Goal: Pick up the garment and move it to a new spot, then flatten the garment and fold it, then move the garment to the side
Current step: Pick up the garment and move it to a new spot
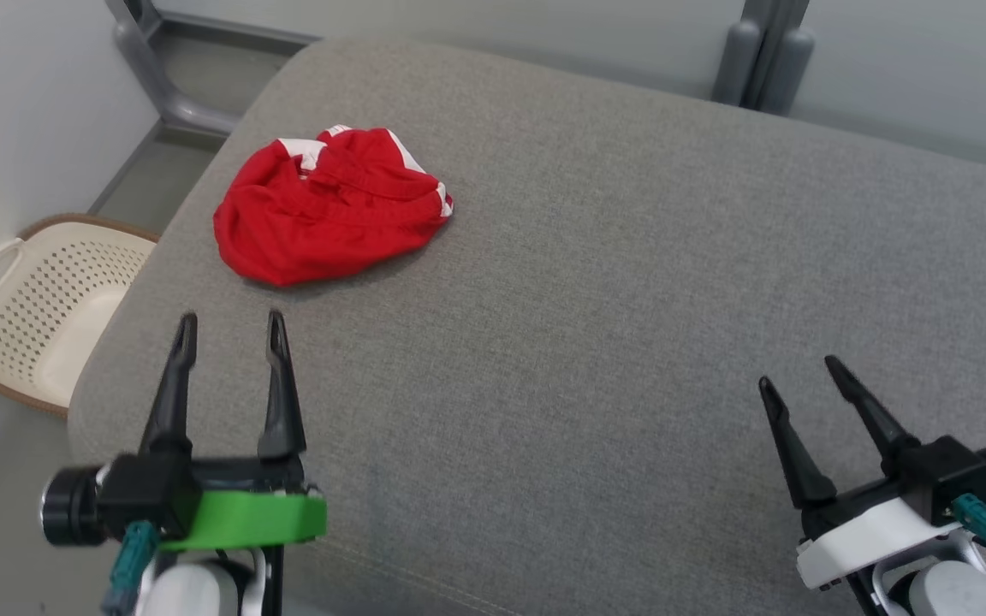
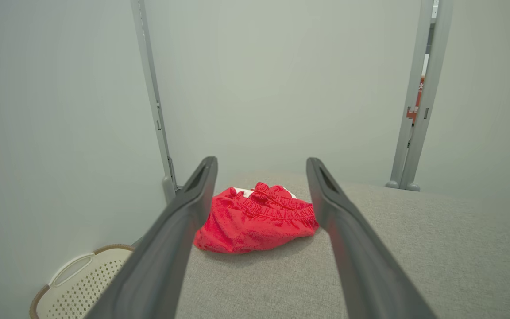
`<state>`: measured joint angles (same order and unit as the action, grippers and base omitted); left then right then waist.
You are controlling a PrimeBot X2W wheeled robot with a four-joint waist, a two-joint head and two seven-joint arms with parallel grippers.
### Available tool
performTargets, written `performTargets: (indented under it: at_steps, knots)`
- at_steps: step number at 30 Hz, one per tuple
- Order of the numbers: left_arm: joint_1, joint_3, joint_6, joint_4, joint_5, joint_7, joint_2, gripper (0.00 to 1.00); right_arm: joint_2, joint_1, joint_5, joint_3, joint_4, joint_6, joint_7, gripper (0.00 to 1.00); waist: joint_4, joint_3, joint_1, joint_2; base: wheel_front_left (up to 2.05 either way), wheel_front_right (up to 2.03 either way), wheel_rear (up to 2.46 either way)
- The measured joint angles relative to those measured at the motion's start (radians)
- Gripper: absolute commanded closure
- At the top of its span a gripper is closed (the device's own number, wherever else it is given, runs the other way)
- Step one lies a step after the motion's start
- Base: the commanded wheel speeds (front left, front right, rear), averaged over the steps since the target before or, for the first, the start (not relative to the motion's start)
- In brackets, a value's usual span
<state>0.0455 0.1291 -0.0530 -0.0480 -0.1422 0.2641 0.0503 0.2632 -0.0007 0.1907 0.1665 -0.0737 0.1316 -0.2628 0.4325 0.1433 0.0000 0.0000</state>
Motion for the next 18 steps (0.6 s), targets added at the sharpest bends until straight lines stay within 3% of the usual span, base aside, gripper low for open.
performTargets:
  at_steps: [4,10,18]
  knots:
    - [0.172,-0.042,0.055,0.082,0.022,0.000,0.011,0.00,0.058,-0.042,-0.004,0.006,0.019,0.000,0.000,0.00,-0.011,0.081,0.0000,0.0000,0.00,0.00,0.00]
    - [0.477,-0.096,0.116,0.334,0.007,-0.011,0.090,0.00,0.133,-0.101,-0.011,-0.002,0.060,0.000,0.000,0.00,-0.030,0.204,0.0001,0.0000,0.00,0.00,0.00]
    - [0.864,-0.139,0.165,0.724,-0.137,-0.270,0.147,0.00,0.192,-0.133,-0.019,-0.034,0.120,0.000,0.000,0.00,-0.065,0.358,0.0002,0.0000,0.00,0.00,0.00]
